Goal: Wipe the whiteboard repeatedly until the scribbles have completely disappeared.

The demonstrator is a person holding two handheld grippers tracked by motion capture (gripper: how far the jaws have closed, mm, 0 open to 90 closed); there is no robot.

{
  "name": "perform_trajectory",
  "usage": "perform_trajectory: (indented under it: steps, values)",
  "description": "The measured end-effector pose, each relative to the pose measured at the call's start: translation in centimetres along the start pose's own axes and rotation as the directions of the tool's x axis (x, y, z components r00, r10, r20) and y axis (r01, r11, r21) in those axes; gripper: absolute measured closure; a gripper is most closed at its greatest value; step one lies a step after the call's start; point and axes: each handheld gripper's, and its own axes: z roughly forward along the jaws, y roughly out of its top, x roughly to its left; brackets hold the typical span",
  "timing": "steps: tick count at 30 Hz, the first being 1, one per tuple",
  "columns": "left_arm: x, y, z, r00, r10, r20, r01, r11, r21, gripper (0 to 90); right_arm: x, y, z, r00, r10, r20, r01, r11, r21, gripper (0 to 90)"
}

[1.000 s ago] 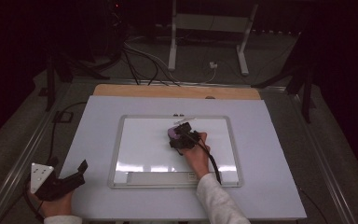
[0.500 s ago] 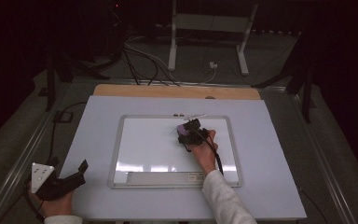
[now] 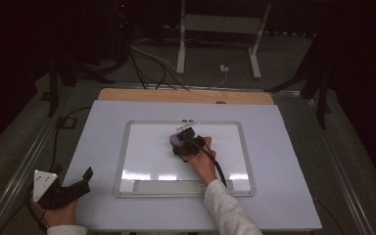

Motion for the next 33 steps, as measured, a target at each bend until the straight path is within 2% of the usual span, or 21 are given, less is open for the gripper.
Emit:
perform_trajectory:
  steps: [3, 7, 8, 10, 11, 15, 17, 19, 21, 22, 24, 26, 29, 31, 33]
  values:
    - [0.0, 0.0, 0.0, 1.0, -0.001, 0.0, 0.001, 1.0, -0.001, 0.6, -1.5, -0.1, -0.2, 0.9966, 0.054, 0.062, -0.055, 0.9985, 0.007, 40.7]
    - [0.0, 0.0, 0.0, 1.0, 0.0, -0.001, 0.0, 1.0, 0.001, 0.6, -3.6, -0.2, -0.4, 0.9821, 0.127, 0.139, -0.13, 0.9913, 0.016, 40.7]
    - [0.0, 0.0, 0.0, 1.0, 0.0, 0.0, 0.0, 1.0, 0.0, 0.6, -4.0, -0.2, -0.5, 0.9794, 0.143, 0.143, -0.146, 0.9891, 0.014, 40.6]
    - [0.0, 0.0, 0.1, 1.0, 0.002, 0.002, -0.002, 1.0, 0.001, 0.6, -4.3, -0.3, -0.4, 0.98, 0.153, 0.127, -0.155, 0.9878, 0.009, 40.7]
    - [0.0, 0.0, 0.1, 1.0, 0.002, 0.002, -0.002, 1.0, 0.003, 0.6, -4.2, -0.2, -0.4, 0.9812, 0.144, 0.128, -0.146, 0.9892, 0.007, 40.6]
    - [0.0, 0.0, 0.1, 1.0, 0.002, 0.002, -0.002, 1.0, 0.002, 0.6, -2.9, 0.2, 0.1, 0.9922, 0.104, 0.069, -0.104, 0.9946, -0.003, 40.6]
    - [0.0, 0.0, 0.0, 1.0, 0.001, 0.001, -0.001, 1.0, 0.001, 0.6, -1.8, 0.4, 0.4, 0.9979, 0.057, 0.032, -0.057, 0.9984, -0.006, 40.6]
    - [0.0, 0.0, 0.0, 1.0, -0.002, 0.0, 0.002, 1.0, 0.0, 0.6, -0.8, 0.6, 0.5, 1.0, 0.0, -0.009, 0.0, 1.0, 0.002, 40.6]
    - [0.0, 0.0, 0.0, 1.0, -0.001, 0.0, 0.001, 1.0, 0.0, 0.6, -0.3, 1.0, 0.5, 0.9992, -0.041, 0.007, 0.041, 0.999, 0.018, 40.6]
    - [0.0, 0.0, 0.0, 1.0, -0.001, 0.001, 0.001, 1.0, 0.0, 0.6, -0.4, 1.2, 0.5, 0.9988, -0.045, 0.018, 0.044, 0.9987, 0.026, 40.6]
    - [0.0, 0.0, -0.1, 1.0, -0.002, 0.002, 0.002, 1.0, -0.003, 0.6, -1.1, 1.4, 0.6, 0.9965, -0.027, 0.08, 0.024, 0.9991, 0.036, 40.7]
    - [0.1, 0.0, -0.1, 1.0, -0.004, 0.002, 0.004, 1.0, -0.002, 0.6, -2.4, 1.4, 0.6, 0.9945, 0.026, 0.101, -0.031, 0.9988, 0.039, 40.7]
    - [0.2, -0.1, -0.1, 0.9999, -0.011, 0.001, 0.011, 0.9999, -0.003, 0.6, -4.5, 1.2, 0.4, 0.983, 0.113, 0.145, -0.12, 0.992, 0.039, 40.7]
    - [0.2, -0.1, -0.2, 1.0, -0.009, 0.0, 0.009, 1.0, -0.002, 0.6, -5.4, 1.0, 0.3, 0.9764, 0.157, 0.148, -0.164, 0.9856, 0.04, 40.7]
    - [0.1, -0.1, -0.1, 1.0, -0.008, 0.0, 0.008, 1.0, -0.001, 0.6, -5.5, 1.0, 0.3, 0.9767, 0.166, 0.136, -0.173, 0.9841, 0.04, 40.7]
